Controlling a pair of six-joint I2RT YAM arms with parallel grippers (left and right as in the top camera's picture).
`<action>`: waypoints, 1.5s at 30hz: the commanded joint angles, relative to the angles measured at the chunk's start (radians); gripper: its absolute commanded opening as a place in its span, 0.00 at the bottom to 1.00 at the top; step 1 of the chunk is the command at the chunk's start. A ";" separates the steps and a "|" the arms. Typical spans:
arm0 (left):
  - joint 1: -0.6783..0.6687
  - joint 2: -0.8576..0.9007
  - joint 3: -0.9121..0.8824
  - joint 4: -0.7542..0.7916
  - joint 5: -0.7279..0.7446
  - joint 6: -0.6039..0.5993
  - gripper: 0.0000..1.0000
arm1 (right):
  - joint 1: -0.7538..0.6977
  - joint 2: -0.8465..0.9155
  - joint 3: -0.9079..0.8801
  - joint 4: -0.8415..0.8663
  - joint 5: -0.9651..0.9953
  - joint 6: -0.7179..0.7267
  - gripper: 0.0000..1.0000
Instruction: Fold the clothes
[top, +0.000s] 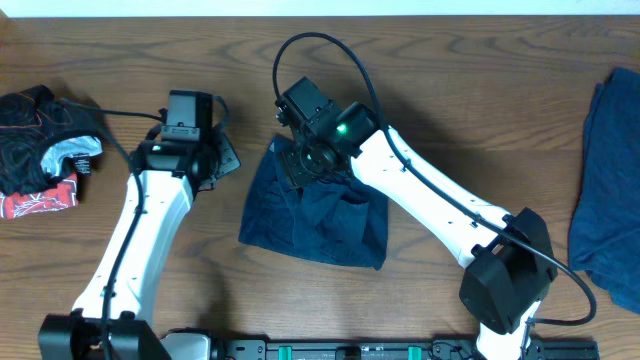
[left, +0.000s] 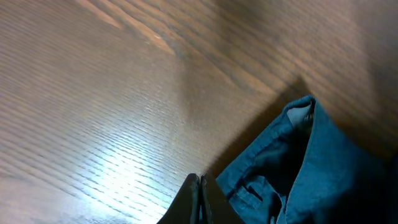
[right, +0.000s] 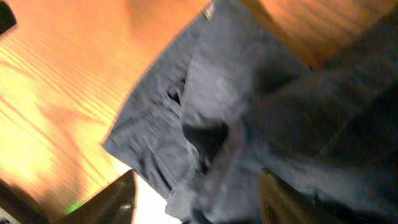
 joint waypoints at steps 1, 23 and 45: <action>0.014 -0.028 -0.003 -0.010 -0.012 0.017 0.06 | 0.011 0.009 0.018 0.026 -0.001 -0.005 0.63; 0.018 -0.027 -0.003 -0.030 -0.013 0.047 0.07 | -0.257 -0.071 -0.005 -0.286 0.198 0.069 0.01; 0.180 -0.187 0.002 -0.040 -0.012 0.060 0.16 | 0.037 -0.052 -0.243 0.307 -0.180 -0.005 0.09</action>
